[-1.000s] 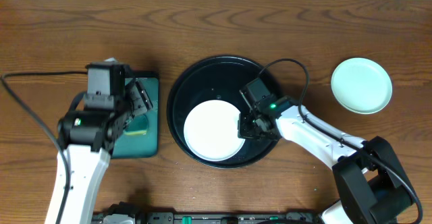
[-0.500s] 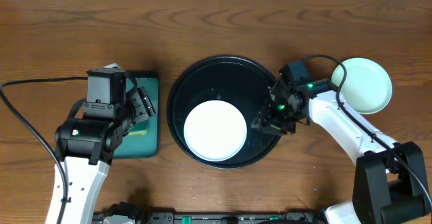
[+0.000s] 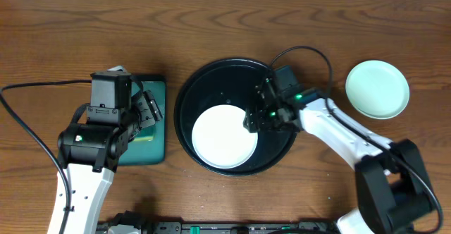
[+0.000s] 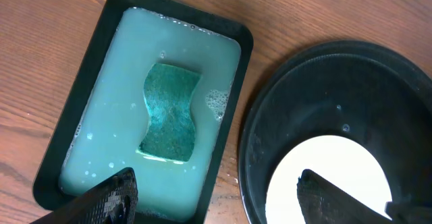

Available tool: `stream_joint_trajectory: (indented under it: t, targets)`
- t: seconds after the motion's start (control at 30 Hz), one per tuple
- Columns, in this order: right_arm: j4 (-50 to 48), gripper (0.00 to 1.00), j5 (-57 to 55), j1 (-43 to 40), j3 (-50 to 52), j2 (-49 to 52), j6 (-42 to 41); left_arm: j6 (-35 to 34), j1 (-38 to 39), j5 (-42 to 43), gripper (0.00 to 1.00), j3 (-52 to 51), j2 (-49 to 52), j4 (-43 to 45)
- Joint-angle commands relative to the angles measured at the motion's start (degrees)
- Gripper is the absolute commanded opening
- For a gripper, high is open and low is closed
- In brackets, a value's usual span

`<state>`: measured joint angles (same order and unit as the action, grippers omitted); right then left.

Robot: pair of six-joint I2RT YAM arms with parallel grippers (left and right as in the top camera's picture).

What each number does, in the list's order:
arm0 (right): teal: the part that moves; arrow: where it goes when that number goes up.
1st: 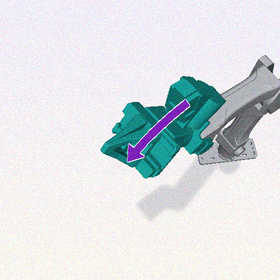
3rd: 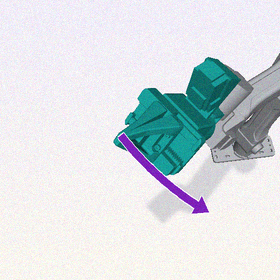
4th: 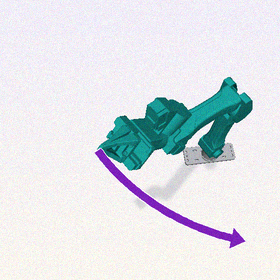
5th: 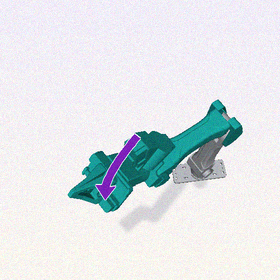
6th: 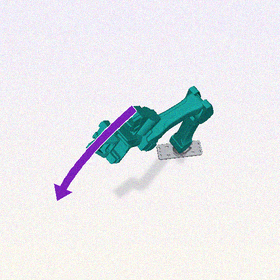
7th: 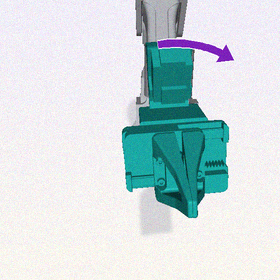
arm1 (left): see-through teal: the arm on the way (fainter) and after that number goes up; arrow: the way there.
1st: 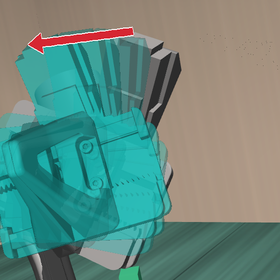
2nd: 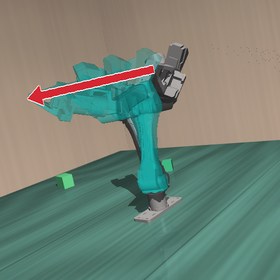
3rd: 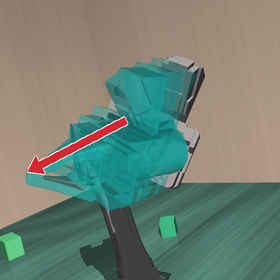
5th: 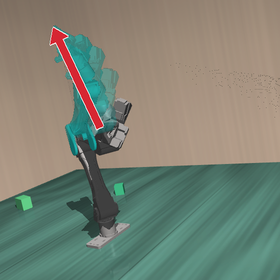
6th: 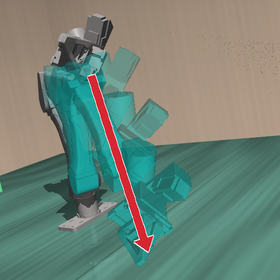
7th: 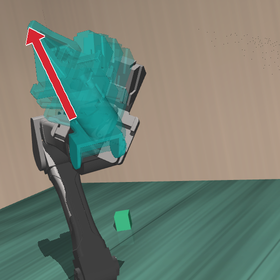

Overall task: Clean dirty plates on tray and stack at the side
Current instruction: 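Tilt and lift the white plate by its rim with the right gripper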

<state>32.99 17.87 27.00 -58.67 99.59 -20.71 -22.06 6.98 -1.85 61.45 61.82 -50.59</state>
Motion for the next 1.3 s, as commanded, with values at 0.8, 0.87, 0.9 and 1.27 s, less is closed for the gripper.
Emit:
stream_joint_trajectory:
  t: [0.8,0.87,0.9,1.27]
  targets:
    - [-4.9,0.3,7.3,2.0,-0.5,9.7,-19.5,0.3,0.2,0.0,0.77,0.2,0.3,0.0]
    - [-4.3,0.28,7.2,2.0,-0.5,9.7,-22.4,0.3,0.2,0.0,0.77,0.2,0.3,0.0]
    - [-4.0,0.27,7.2,2.0,-0.5,9.7,-23.6,0.3,0.2,0.0,0.77,0.2,0.3,0.0]
    - [-3.2,0.01,4.5,1.9,-0.5,9.7,-25.9,0.3,0.2,0.0,0.77,0.2,0.3,-0.2]
